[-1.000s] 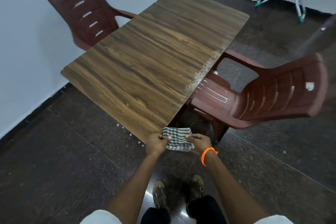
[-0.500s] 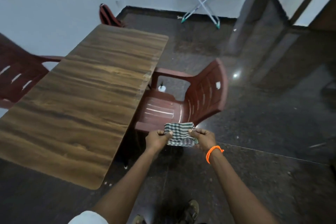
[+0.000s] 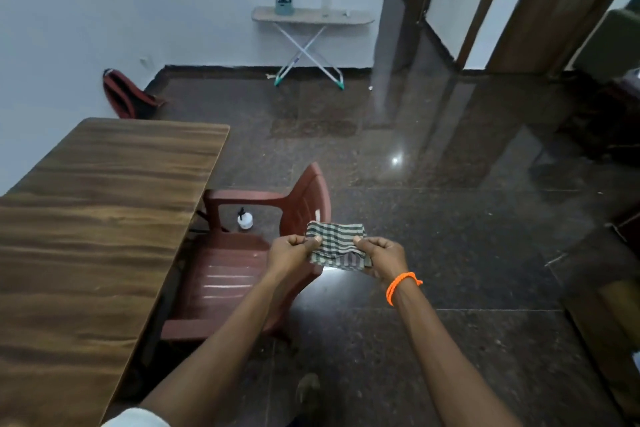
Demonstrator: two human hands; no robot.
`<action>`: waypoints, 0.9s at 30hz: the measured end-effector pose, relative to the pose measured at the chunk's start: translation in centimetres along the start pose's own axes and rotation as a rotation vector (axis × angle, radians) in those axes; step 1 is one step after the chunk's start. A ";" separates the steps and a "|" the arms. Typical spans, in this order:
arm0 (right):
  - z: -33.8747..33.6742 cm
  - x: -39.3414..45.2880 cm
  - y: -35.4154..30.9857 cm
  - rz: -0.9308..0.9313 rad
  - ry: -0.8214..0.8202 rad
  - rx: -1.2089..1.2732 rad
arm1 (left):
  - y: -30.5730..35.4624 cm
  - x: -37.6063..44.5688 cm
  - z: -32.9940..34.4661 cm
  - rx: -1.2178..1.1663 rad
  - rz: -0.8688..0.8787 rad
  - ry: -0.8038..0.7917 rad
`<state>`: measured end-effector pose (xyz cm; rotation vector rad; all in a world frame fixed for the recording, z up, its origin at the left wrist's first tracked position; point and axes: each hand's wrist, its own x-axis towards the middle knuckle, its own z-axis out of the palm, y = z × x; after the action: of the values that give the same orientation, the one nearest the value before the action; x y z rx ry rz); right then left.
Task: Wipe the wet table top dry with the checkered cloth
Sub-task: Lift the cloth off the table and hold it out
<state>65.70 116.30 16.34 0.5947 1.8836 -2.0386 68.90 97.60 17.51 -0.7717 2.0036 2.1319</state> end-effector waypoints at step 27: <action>3.7 49.5 -24.9 0.126 -0.230 -0.131 | 15.0 45.7 16.7 -0.080 -0.057 0.284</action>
<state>10.27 117.82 13.78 0.4148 1.7808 -1.8045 18.43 100.19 11.06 -1.1898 2.0028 2.1859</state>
